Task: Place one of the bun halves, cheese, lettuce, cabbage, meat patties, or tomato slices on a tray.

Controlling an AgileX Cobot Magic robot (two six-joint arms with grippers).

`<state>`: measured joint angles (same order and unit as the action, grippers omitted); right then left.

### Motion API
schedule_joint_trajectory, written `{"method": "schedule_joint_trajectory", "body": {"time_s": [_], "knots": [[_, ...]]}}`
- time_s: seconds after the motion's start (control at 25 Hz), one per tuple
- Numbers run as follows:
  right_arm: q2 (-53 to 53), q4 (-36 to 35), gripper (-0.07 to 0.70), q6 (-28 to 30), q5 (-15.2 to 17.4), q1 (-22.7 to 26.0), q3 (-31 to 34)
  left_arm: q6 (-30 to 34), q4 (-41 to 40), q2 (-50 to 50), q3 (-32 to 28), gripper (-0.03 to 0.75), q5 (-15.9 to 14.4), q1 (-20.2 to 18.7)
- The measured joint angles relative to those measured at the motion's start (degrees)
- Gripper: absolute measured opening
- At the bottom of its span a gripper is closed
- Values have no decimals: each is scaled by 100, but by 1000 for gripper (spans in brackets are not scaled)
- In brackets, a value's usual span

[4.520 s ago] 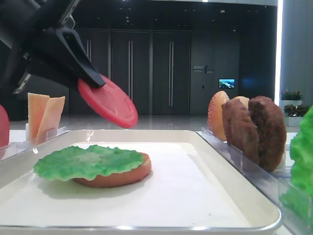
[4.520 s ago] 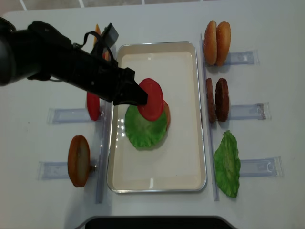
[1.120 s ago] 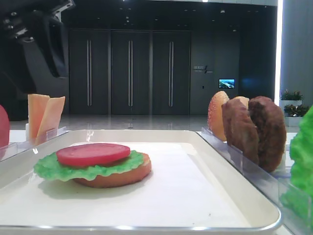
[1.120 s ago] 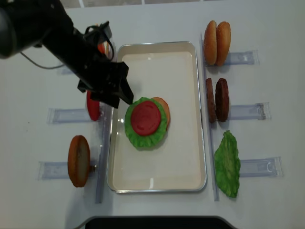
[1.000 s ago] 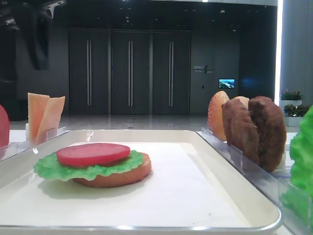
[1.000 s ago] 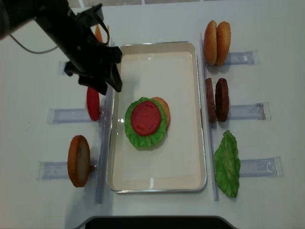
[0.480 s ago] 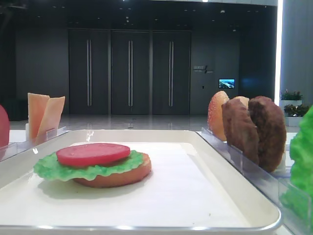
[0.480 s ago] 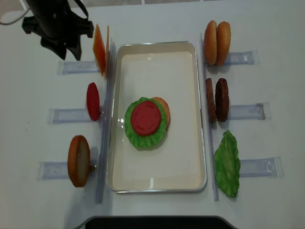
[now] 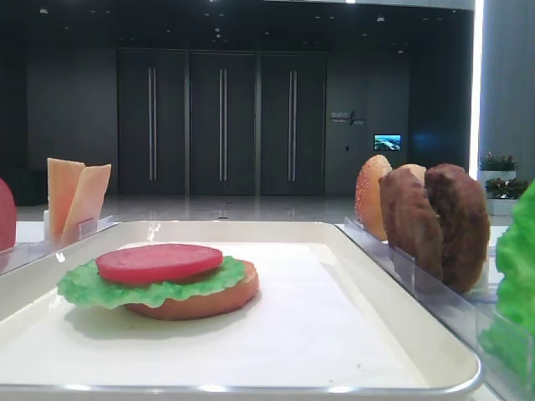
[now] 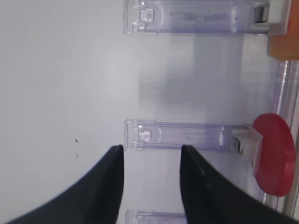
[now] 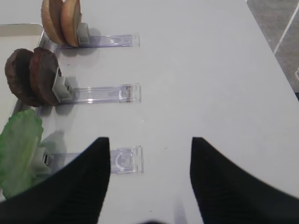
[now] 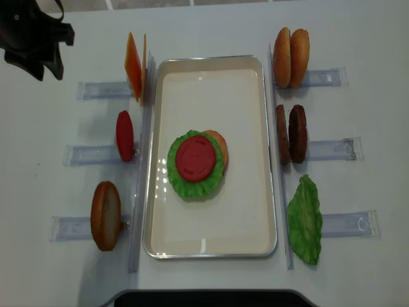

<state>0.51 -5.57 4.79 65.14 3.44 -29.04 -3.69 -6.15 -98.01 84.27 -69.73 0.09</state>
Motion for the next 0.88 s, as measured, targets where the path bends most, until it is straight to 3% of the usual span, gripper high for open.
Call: {"method": "schedule_joint_trajectory", "body": {"time_s": [0.16,0.36,0.6,0.88], "knots": [[0,0,370,0,0,0,0,152,152,797,-748,307,0,6],[0,0,370,0,0,0,0,204,297,2440,-2332,307,109,6],[0,0,370,0,0,0,0,-130,-80,4418,-4286,307,346,6],[0,0,370,0,0,0,0,-130,134,6342,-5527,307,485,6]]}}
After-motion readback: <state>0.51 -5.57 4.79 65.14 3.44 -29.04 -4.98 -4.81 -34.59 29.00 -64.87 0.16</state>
